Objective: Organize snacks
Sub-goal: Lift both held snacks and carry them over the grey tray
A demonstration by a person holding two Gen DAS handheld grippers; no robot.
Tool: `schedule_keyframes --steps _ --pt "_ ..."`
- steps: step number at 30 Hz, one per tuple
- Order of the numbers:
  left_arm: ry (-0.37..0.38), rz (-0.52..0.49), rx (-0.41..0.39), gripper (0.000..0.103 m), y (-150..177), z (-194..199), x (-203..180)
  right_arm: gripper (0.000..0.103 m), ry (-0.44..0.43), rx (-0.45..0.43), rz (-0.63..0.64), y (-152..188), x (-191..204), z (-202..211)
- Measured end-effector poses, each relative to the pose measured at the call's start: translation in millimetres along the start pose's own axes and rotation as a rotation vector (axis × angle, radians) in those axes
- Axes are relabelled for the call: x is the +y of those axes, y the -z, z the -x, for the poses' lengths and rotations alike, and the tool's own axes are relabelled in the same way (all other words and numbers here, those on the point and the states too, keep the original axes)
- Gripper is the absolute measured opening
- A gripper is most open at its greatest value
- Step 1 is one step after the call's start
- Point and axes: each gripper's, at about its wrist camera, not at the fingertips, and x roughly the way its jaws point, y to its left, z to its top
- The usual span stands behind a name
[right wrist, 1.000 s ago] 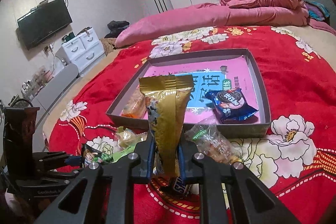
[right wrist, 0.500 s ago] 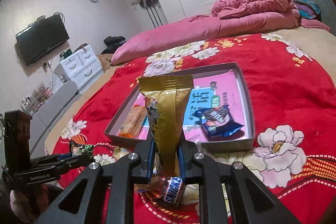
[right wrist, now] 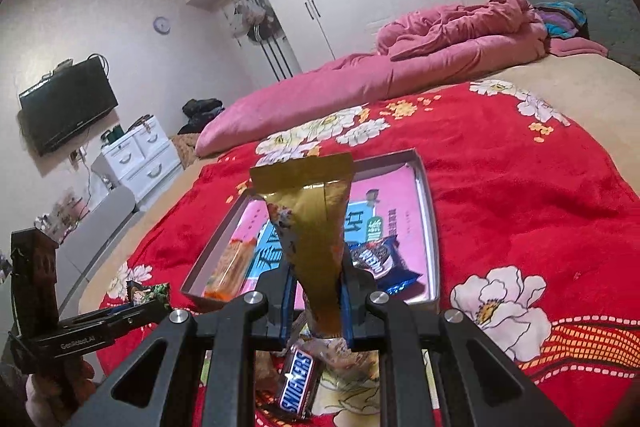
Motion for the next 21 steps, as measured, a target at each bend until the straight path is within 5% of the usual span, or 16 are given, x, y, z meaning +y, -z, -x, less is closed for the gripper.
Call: schedule_keyframes --steps 21 --pt "0.008 -0.003 0.002 0.043 -25.5 -49.3 -16.7 0.019 0.064 -0.012 -0.069 -11.8 -28.4 -18.4"
